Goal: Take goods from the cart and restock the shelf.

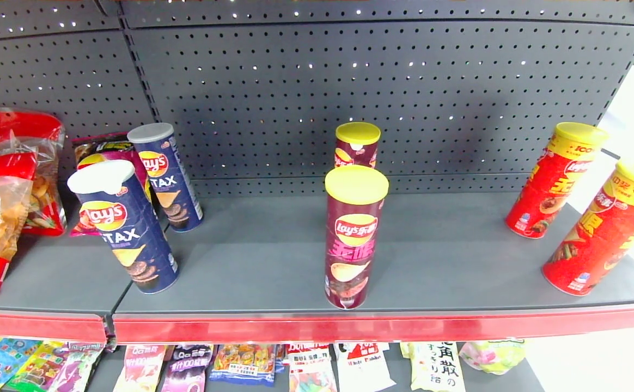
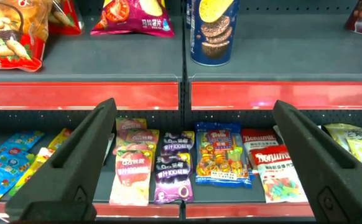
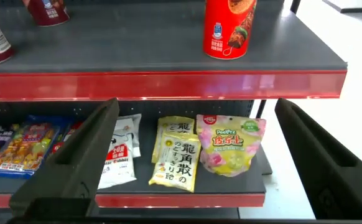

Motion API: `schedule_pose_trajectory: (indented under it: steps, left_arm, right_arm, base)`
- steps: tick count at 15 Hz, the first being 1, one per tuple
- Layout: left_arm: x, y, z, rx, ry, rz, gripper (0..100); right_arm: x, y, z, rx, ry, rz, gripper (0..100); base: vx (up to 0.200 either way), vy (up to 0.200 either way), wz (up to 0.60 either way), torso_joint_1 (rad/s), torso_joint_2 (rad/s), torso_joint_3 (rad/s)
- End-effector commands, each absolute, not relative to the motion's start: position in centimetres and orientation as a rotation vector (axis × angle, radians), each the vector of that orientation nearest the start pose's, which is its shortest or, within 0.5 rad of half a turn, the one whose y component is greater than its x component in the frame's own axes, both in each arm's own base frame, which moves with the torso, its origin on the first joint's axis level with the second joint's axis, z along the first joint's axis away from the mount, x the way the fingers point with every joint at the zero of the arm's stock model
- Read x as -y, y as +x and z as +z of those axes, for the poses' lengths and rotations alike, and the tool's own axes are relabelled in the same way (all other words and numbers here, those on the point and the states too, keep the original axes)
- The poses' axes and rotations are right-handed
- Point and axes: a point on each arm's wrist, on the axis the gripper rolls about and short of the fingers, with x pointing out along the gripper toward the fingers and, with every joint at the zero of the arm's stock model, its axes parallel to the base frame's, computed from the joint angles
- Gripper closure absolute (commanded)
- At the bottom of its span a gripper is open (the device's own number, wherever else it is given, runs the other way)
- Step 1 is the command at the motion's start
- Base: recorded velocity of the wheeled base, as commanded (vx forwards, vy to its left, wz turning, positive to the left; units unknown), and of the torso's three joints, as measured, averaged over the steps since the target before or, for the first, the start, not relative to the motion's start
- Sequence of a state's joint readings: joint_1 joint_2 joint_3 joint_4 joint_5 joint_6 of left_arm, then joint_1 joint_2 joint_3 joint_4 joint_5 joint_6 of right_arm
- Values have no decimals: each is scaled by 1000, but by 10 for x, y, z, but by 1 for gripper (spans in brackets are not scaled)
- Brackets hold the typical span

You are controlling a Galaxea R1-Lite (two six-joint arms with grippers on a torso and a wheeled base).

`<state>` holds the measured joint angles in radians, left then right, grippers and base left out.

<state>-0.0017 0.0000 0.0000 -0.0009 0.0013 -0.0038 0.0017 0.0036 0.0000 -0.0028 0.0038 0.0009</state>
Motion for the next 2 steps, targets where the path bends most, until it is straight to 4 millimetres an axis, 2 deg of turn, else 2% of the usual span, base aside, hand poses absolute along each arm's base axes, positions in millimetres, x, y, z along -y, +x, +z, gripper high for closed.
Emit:
schedule_pose_trajectory:
  steps: [1, 2]
  left_arm:
    - [0, -23, 76, 2, -5, 0, 0]
    - [0, -23, 76, 2, -5, 0, 0]
  right_arm:
    - [0, -23, 76, 0, 2, 8, 0]
    - [0, -23, 76, 0, 2, 8, 0]
  base:
    - [0, 0, 0, 0, 0, 0]
    - [0, 0, 0, 0, 0, 0]
